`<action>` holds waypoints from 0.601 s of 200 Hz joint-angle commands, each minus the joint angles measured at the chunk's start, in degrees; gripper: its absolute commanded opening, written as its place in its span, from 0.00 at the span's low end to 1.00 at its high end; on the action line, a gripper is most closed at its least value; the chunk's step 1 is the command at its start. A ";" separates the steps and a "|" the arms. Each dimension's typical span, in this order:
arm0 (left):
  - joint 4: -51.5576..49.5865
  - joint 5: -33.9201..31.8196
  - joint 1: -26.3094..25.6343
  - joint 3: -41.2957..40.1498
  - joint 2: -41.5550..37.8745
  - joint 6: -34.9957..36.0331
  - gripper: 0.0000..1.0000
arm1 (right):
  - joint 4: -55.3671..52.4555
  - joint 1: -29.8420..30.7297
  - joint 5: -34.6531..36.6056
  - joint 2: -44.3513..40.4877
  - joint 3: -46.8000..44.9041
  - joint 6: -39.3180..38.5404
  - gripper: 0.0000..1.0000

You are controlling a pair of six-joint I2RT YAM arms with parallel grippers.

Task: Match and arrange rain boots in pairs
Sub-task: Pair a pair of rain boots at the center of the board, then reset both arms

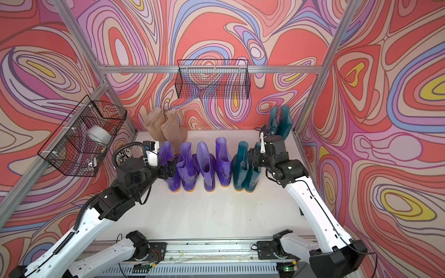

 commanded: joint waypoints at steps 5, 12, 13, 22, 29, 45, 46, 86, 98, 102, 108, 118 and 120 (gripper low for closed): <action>-2.29 -5.94 0.41 4.42 -0.37 0.26 1.00 | 2.37 0.13 1.19 -4.46 2.52 -1.31 0.78; -4.89 -7.64 0.43 6.59 -0.15 -1.30 1.00 | 3.80 0.15 1.57 -5.85 2.62 -1.01 0.80; -5.38 -7.81 0.42 7.00 -0.11 -1.45 1.00 | 4.03 0.12 1.58 -6.04 2.66 -0.94 0.81; -9.67 -9.93 0.42 10.16 0.47 -3.38 1.00 | 5.85 0.08 0.88 -7.68 2.97 -0.52 0.98; -13.37 -11.19 0.37 12.47 0.78 -5.44 1.00 | 7.20 0.08 0.56 -8.84 3.22 -0.52 0.98; -18.18 -11.81 0.37 15.42 0.74 -6.80 1.00 | 11.20 0.07 3.78 -11.79 1.98 3.34 0.98; -18.31 -11.79 0.40 15.46 0.68 -6.88 1.00 | 11.64 0.08 4.13 -12.04 1.69 3.70 0.98; -13.71 -7.62 0.42 10.49 -5.24 -6.48 1.00 | 22.55 0.06 15.08 -16.99 -5.13 -3.94 0.98; -5.96 -8.33 0.42 4.91 -8.20 -4.46 1.00 | 22.76 0.08 15.91 -16.61 -6.24 -6.87 0.98; -2.16 -7.50 0.42 2.39 -9.23 -1.57 1.00 | 22.92 0.08 16.18 -16.46 -6.68 -7.39 0.98; 3.04 -6.52 0.40 -1.27 -10.68 2.83 1.00 | 22.90 0.08 17.28 -16.35 -7.38 -7.60 0.98; 8.40 -9.71 0.42 -5.22 -12.36 5.07 1.00 | 22.45 0.11 21.29 -16.50 -8.37 -5.61 0.98; 8.90 -10.86 0.42 -5.90 -12.60 4.78 1.00 | 22.32 0.11 21.93 -16.61 -8.55 -4.97 0.98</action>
